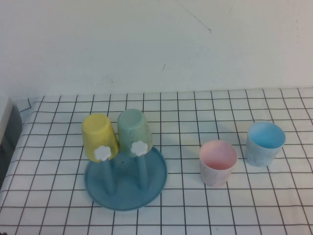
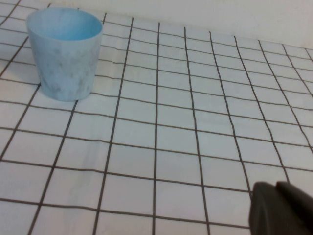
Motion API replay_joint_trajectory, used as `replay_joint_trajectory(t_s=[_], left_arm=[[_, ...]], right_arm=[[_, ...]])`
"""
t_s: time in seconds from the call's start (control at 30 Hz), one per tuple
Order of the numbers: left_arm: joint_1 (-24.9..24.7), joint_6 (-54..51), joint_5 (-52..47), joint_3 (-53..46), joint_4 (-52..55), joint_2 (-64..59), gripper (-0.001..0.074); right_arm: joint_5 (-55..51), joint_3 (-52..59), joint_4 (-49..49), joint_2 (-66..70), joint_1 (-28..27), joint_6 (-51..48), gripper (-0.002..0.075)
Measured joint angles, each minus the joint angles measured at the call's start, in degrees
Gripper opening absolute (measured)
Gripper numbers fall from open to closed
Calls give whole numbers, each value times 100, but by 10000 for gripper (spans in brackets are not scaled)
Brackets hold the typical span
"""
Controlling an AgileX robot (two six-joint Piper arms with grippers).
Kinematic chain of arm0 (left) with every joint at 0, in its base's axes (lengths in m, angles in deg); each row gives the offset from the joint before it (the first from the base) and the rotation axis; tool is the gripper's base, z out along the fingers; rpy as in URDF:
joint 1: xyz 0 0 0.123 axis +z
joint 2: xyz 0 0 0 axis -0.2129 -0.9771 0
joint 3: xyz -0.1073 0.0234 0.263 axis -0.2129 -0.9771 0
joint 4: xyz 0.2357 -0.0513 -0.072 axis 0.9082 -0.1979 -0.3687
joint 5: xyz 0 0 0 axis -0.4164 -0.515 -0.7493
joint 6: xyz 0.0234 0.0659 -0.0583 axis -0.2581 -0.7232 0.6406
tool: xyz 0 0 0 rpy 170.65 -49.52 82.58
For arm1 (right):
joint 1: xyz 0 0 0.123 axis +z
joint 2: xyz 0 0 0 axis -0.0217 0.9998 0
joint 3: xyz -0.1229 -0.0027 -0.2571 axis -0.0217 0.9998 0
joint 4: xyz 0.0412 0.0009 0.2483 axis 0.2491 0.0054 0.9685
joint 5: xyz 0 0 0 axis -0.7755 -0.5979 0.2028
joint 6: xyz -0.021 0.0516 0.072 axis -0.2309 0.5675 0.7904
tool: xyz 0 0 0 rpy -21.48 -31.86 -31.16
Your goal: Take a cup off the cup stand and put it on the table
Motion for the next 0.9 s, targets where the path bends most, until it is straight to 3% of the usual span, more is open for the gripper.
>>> replay_joint_trajectory(t_s=[0.9], left_arm=[[0,-253,0,0,437,0,-2]], right_arm=[[0,0,0,0,0,-63,-3]])
